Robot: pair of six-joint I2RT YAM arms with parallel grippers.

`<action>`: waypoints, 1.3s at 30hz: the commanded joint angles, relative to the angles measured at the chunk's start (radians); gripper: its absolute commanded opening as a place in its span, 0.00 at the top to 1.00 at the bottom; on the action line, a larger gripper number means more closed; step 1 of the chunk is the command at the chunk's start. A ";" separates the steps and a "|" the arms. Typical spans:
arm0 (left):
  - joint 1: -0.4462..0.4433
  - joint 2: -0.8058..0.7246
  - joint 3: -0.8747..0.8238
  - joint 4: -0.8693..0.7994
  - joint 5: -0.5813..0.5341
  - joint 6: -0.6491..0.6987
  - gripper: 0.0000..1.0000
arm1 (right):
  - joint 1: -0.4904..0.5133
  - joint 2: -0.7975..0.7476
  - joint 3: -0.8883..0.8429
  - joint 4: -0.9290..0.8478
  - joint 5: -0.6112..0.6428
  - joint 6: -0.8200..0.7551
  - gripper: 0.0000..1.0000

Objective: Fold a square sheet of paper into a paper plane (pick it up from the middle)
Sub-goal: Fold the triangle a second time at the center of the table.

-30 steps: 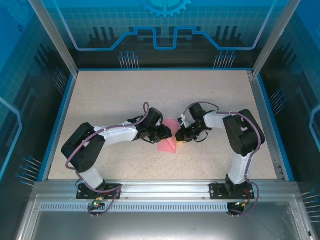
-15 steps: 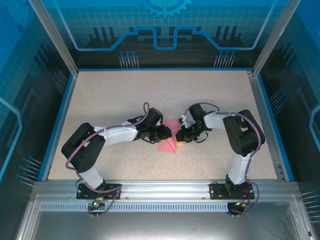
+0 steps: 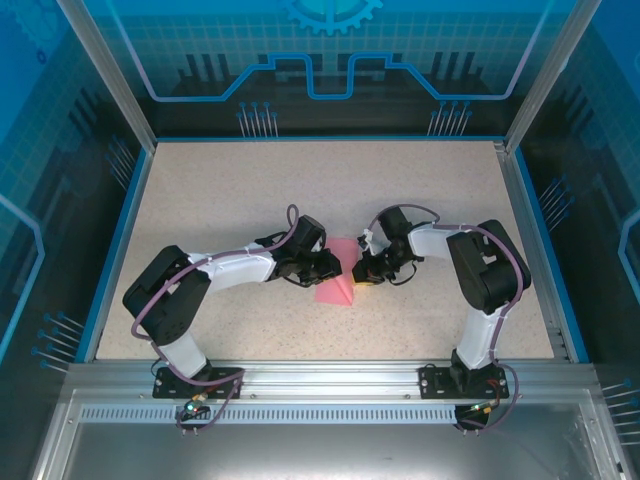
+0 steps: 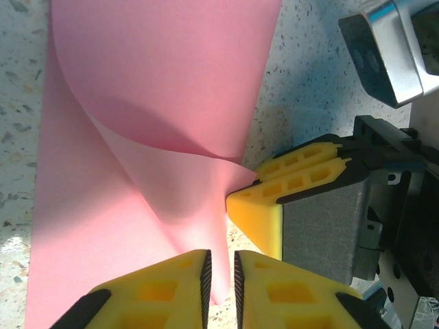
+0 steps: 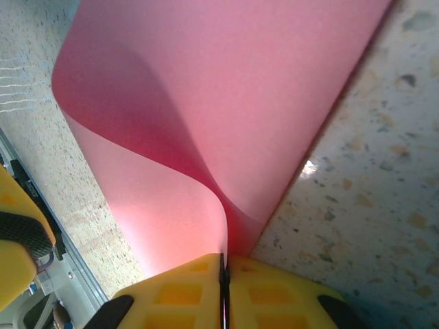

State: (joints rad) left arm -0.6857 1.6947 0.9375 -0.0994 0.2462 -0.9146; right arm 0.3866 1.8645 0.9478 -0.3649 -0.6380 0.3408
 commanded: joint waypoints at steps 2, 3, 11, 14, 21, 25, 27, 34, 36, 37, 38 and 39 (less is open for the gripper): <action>-0.010 -0.020 0.001 -0.013 -0.008 0.008 0.89 | 0.009 -0.020 -0.006 0.003 0.001 0.004 0.90; -0.011 -0.020 0.001 -0.012 -0.007 0.006 0.91 | 0.009 -0.018 -0.006 0.002 0.002 0.002 0.90; -0.010 -0.002 -0.007 0.052 0.036 -0.024 1.00 | 0.008 -0.007 -0.007 0.005 0.004 0.001 0.90; -0.010 0.007 -0.018 0.081 0.042 -0.036 1.00 | 0.009 -0.004 -0.007 0.004 0.005 -0.001 0.90; -0.011 0.053 -0.011 0.106 0.045 -0.037 1.00 | 0.008 -0.005 -0.007 0.001 0.008 -0.002 0.90; -0.010 0.079 -0.014 0.112 0.041 -0.038 1.00 | 0.009 -0.003 -0.007 0.001 0.008 -0.002 0.90; -0.011 0.085 -0.022 0.125 0.041 -0.041 1.00 | 0.008 -0.003 -0.008 -0.001 0.008 -0.002 0.90; -0.009 0.107 -0.042 0.158 0.036 -0.044 1.00 | 0.008 0.001 -0.006 -0.003 0.011 -0.004 0.90; -0.010 0.117 -0.044 0.158 0.032 -0.044 1.00 | 0.008 0.002 -0.005 -0.003 0.009 -0.004 0.90; -0.010 0.123 -0.046 0.159 0.031 -0.045 1.00 | 0.008 0.002 -0.004 -0.003 0.009 -0.003 0.90; -0.010 0.129 -0.048 0.161 0.031 -0.044 1.00 | 0.007 0.004 -0.005 -0.002 0.009 -0.002 0.90; -0.011 0.135 -0.048 0.161 0.029 -0.044 1.00 | 0.006 0.004 -0.004 -0.001 0.008 -0.002 0.90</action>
State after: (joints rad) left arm -0.6857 1.8072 0.9112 0.0483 0.2695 -0.9447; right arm 0.3866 1.8645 0.9482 -0.3649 -0.6357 0.3405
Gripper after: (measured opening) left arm 0.047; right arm 0.099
